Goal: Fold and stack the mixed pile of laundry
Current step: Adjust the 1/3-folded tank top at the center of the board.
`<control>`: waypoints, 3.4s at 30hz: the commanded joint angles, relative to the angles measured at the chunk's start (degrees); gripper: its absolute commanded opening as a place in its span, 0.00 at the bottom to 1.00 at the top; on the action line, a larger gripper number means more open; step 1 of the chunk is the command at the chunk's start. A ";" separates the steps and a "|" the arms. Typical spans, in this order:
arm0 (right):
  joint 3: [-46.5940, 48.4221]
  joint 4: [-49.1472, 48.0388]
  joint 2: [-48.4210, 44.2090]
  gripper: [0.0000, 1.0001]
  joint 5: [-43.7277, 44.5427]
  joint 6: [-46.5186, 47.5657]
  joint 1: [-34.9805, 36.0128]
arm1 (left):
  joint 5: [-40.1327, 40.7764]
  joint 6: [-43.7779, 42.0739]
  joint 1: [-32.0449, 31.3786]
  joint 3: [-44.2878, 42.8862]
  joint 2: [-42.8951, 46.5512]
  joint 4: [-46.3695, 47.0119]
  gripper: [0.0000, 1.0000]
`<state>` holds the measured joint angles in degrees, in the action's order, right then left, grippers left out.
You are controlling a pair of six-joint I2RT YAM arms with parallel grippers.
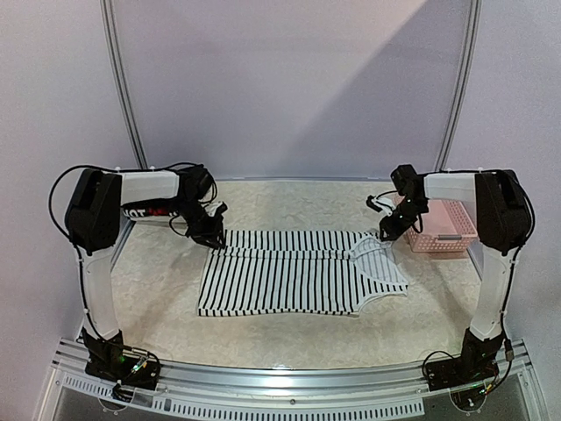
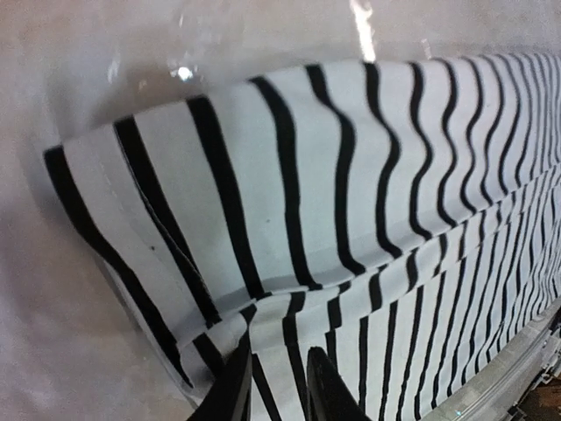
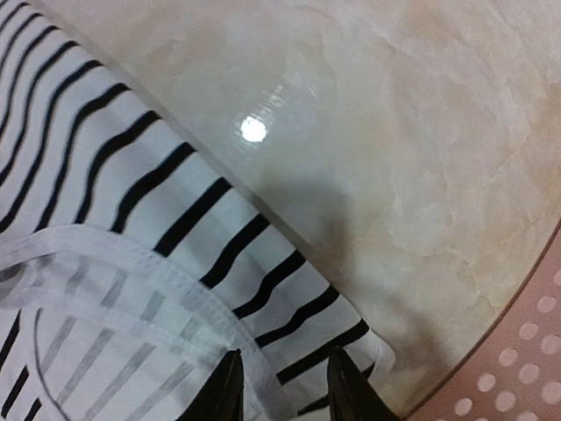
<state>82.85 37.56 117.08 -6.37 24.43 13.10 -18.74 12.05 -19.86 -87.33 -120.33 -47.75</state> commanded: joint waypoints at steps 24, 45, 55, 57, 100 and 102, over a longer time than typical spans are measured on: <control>6.62 6.92 5.03 0.27 -16.41 3.59 11.77 | -3.41 2.00 -0.28 -4.92 -3.57 1.62 0.22; -6.93 6.67 -5.99 0.24 -15.49 8.36 13.57 | 1.10 -1.31 0.45 8.67 7.65 -0.30 0.24; -2.99 7.36 -11.65 0.33 -13.68 10.27 13.97 | 0.02 -1.42 -0.24 2.73 11.04 1.03 0.26; -0.53 7.79 -8.77 0.41 -13.90 8.39 13.98 | -1.30 -0.43 -0.74 0.31 9.06 1.81 0.28; -11.77 4.63 -13.48 0.29 1.65 15.24 19.39 | 5.47 -5.52 -4.16 3.91 9.03 1.74 0.35; -12.55 4.76 -15.17 0.33 0.84 16.12 19.35 | 5.34 -5.55 -4.40 2.44 8.34 1.58 0.35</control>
<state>72.12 44.82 106.37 -7.81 37.95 32.01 -16.91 8.64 -23.03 -83.74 -113.21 -44.95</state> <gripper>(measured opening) 0.302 0.350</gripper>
